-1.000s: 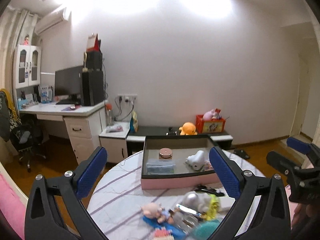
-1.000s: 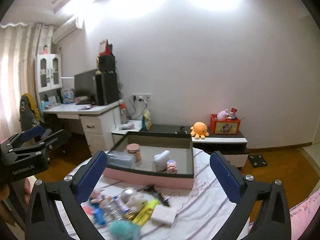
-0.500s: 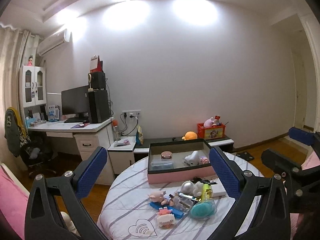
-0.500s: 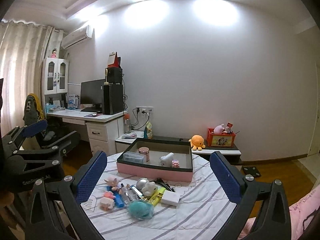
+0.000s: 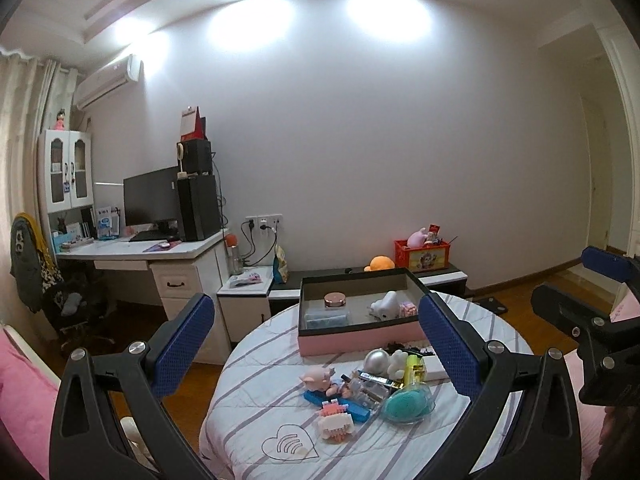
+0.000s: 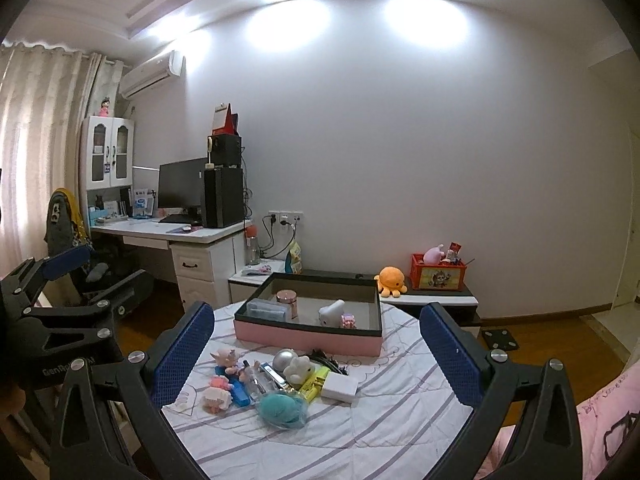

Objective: Organize rigid objects
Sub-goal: 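Withdraw both tools from the box back over the bed, then grasp the teal brush case with the right gripper while the left grasps the white block figure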

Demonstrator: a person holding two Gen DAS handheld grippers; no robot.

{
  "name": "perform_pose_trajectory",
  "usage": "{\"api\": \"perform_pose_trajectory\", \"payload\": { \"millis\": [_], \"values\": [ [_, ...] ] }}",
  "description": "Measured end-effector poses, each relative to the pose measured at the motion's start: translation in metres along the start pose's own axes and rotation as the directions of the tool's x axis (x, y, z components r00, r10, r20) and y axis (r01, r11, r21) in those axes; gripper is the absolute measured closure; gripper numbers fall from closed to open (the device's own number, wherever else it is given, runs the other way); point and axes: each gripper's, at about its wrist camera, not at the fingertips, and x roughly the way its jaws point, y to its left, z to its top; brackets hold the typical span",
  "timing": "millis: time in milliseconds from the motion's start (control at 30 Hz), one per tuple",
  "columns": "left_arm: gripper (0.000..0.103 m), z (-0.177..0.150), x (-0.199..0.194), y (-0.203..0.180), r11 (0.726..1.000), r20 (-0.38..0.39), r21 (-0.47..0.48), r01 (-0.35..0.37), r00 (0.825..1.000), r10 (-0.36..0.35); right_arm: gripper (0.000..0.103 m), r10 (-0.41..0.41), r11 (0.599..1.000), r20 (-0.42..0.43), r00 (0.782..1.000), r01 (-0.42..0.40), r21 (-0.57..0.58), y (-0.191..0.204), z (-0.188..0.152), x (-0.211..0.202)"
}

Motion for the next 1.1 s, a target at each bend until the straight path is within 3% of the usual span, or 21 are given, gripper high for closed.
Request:
{"api": "perform_pose_trajectory", "payload": {
  "millis": [167,367,433,667,1000,1067,1100],
  "values": [
    [0.000,-0.011,0.014,0.009,1.000,-0.049,-0.020,0.009,0.999,-0.010,0.000,-0.003,1.000,-0.036,0.999,0.003,0.010,-0.002,-0.010,0.010],
    [0.000,-0.041,0.042,0.022,0.999,-0.159,-0.045,0.011,0.987,-0.018,0.000,0.005,1.000,-0.153,0.988,-0.002,0.019,-0.002,-0.040,0.043],
    [0.000,-0.057,0.055,0.028,0.999,-0.214,-0.054,0.001,0.977,-0.012,0.000,0.018,1.000,-0.222,0.975,-0.012,0.026,-0.001,-0.057,0.062],
    [0.000,-0.092,0.082,0.041,0.998,-0.325,-0.065,-0.013,0.946,-0.009,0.000,0.060,0.998,-0.436,0.898,-0.045,0.045,0.012,-0.117,0.133],
    [0.000,-0.116,0.110,0.052,0.997,-0.413,-0.068,-0.020,0.911,-0.010,0.000,0.076,0.996,-0.541,0.838,-0.084,0.010,0.031,-0.133,0.184],
    [0.000,-0.119,0.114,0.049,0.998,-0.421,-0.068,-0.013,0.907,-0.016,0.010,0.104,0.994,-0.553,0.827,-0.101,0.037,0.027,-0.136,0.187],
    [0.000,-0.120,0.116,0.047,0.998,-0.425,-0.067,-0.009,0.905,-0.020,0.024,0.113,0.993,-0.557,0.823,-0.107,0.043,0.025,-0.137,0.187]
  ]
}}
